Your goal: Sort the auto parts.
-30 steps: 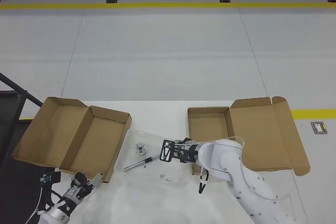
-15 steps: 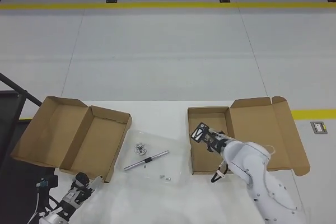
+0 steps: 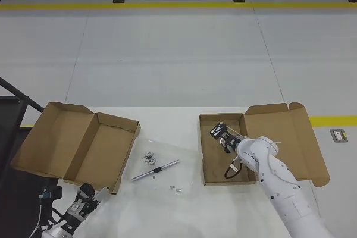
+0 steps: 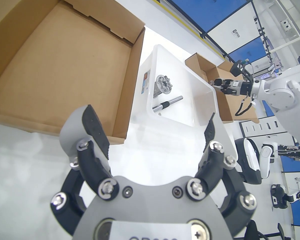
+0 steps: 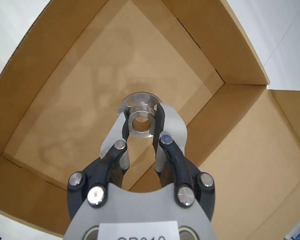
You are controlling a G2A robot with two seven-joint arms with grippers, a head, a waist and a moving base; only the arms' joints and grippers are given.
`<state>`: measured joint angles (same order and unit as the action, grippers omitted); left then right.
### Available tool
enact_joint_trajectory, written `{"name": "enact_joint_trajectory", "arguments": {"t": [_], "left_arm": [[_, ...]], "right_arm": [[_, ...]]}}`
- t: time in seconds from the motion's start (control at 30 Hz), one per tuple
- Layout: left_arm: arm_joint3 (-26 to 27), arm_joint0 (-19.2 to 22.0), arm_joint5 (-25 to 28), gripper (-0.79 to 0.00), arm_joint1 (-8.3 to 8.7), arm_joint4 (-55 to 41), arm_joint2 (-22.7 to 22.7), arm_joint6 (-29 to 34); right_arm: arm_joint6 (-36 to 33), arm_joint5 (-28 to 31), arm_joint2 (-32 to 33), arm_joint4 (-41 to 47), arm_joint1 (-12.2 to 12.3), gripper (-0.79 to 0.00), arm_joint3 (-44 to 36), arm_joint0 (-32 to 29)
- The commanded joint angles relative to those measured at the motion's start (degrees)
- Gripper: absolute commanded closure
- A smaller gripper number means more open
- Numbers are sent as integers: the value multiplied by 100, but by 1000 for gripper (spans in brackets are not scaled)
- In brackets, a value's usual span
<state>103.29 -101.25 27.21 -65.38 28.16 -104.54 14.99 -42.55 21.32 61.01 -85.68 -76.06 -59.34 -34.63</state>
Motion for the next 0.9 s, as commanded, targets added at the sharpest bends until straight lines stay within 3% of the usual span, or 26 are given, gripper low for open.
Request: {"name": "enact_joint_trajectory", "arguments": {"t": [0.0,0.17,0.23,0.27,0.3,0.33,0.37,0.57,0.67,0.87], "left_arm": [[0,0,0,-785,0,0,0,0],[0,0,0,-785,0,0,0,0],[0,0,0,-785,0,0,0,0],[0,0,0,-785,0,0,0,0],[0,0,0,-785,0,0,0,0],[0,0,0,-785,0,0,0,0],[0,0,0,-785,0,0,0,0],[0,0,0,-785,0,0,0,0],[0,0,0,-785,0,0,0,0],[0,0,0,-785,0,0,0,0]], "right_arm": [[76,-51,-143,32,-65,0,350,185],[297,-70,-370,185,-203,0,1032,528],[378,-81,-419,224,-240,-336,1227,613],[422,-88,-434,238,-254,-409,1299,645],[460,-105,-443,240,-263,-554,1354,667],[504,-108,-446,242,-268,-757,1382,681],[542,-80,-440,261,-270,-785,1400,684],[538,-84,-335,148,-210,-785,997,582],[495,-87,-251,-9,-138,-785,67,277],[-309,250,-135,-289,14,-785,-2571,-661]]}}
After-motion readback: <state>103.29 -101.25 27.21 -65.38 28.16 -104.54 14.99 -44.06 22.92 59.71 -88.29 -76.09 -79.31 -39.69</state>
